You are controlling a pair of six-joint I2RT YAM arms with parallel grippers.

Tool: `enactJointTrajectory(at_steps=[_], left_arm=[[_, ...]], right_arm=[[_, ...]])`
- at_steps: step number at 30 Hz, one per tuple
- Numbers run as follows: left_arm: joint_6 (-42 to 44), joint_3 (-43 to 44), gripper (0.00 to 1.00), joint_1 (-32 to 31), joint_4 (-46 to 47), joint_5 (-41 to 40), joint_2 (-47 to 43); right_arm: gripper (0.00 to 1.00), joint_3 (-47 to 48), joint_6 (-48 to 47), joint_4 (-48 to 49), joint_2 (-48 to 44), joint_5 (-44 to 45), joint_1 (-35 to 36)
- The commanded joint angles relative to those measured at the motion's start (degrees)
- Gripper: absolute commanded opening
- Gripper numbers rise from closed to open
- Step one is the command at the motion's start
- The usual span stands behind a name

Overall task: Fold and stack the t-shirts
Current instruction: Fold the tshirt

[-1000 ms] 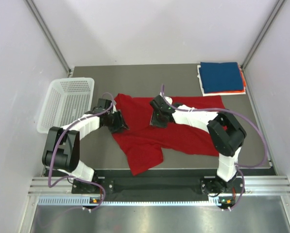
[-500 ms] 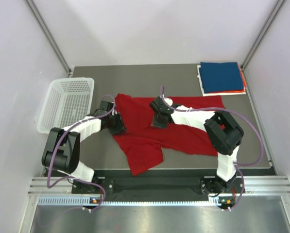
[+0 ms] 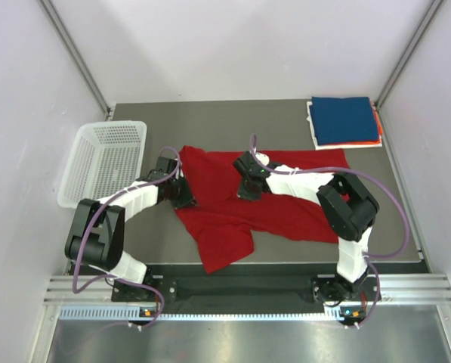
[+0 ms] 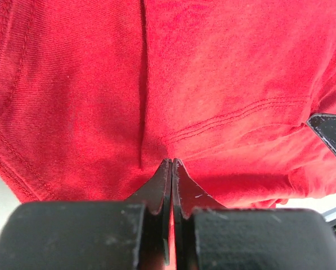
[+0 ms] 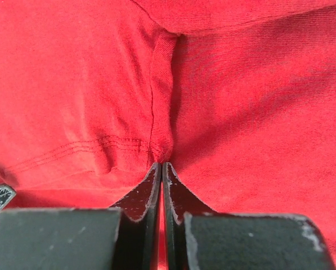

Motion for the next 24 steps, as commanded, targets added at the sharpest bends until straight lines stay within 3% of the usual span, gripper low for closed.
enactJointTrajectory(at_steps=[1,7,12,14,24], left_arm=[[-1.1,2.2,0.0,-0.2,1.2,0.5,-1.8],[-0.9,3.4,0.0,-0.2,-1.7,-3.5,-4.2],[0.6,0.4,0.29,-0.2,-1.6,-6.2,-5.6],[0.5,-0.7,0.34,-0.4,-0.1,-5.8,-5.6],[0.1,-4.0,0.39,-0.7,5.4,-4.9,-1.7]], right_arm=[[0.0,0.2,-0.6,2.6,-3.3,0.0,-0.4],[0.0,-0.2,-0.9,3.1,-5.2,-0.2,-0.5],[0.0,-2.1,-0.8,3.9,-5.0,-1.3,-0.4],[0.0,-2.9,-0.7,4.8,-5.1,-1.5,-0.4],[0.0,-4.0,-1.1,5.7,-5.6,-1.8,-0.5]])
